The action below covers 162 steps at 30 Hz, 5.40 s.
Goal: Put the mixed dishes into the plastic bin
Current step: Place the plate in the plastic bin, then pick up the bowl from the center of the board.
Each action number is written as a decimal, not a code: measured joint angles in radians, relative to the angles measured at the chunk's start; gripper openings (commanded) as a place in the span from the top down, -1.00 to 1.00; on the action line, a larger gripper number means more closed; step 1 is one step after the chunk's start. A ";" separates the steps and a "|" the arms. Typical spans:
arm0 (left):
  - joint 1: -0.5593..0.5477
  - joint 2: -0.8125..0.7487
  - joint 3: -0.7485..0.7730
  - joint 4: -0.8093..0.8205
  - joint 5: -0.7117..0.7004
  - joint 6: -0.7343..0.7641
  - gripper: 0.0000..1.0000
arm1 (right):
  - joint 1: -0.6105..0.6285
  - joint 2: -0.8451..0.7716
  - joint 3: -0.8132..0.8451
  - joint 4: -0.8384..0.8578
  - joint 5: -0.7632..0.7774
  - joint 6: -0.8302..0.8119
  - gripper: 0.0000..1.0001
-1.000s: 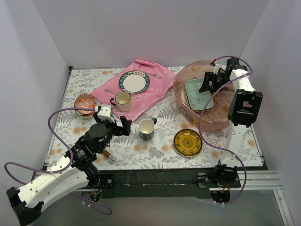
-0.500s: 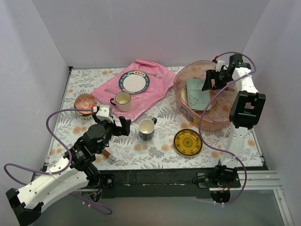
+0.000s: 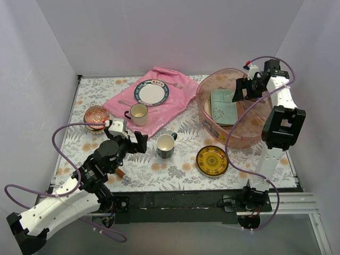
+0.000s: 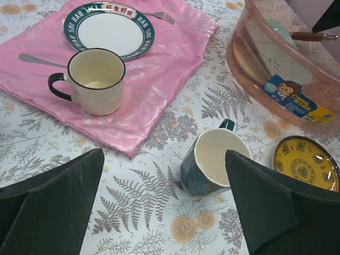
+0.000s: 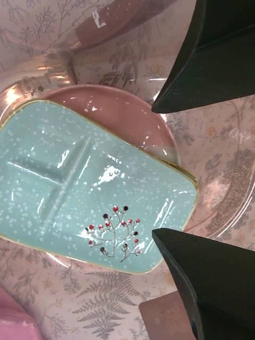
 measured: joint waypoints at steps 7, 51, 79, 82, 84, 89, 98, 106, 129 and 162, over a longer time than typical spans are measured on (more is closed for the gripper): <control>0.000 -0.002 0.000 0.000 0.000 0.000 -0.96 | 0.000 -0.101 -0.082 0.006 -0.001 -0.029 -0.93; 0.000 -0.043 0.012 -0.055 0.021 -0.108 -0.96 | 0.000 -0.932 -0.878 0.452 -0.681 0.030 -0.92; 0.042 0.170 0.332 -0.208 -0.105 -0.240 -0.96 | 0.000 -1.015 -1.063 0.607 -0.833 0.027 -0.92; 0.164 0.208 0.334 -0.196 -0.031 -0.226 -0.96 | 0.000 -1.017 -1.063 0.607 -0.833 0.027 -0.92; 0.288 0.233 0.335 -0.181 0.050 -0.221 -0.96 | 0.000 -1.018 -1.063 0.607 -0.833 0.027 -0.92; 0.529 0.314 0.338 -0.156 0.242 -0.230 -0.96 | 0.000 -1.018 -1.063 0.607 -0.832 0.024 -0.92; 0.777 0.374 0.338 -0.110 0.447 -0.321 -0.96 | 0.000 -1.018 -1.063 0.607 -0.833 0.019 -0.92; 0.991 0.522 0.338 -0.059 0.479 -0.330 -0.84 | 0.000 -1.018 -1.063 0.605 -0.832 0.014 -0.92; 0.997 0.817 0.504 -0.037 0.335 0.189 -0.35 | 0.000 -1.018 -1.063 0.602 -0.832 0.005 -0.92; 1.005 0.953 0.448 0.094 0.323 0.524 0.54 | 0.000 -1.018 -1.063 0.577 -0.837 -0.005 -0.92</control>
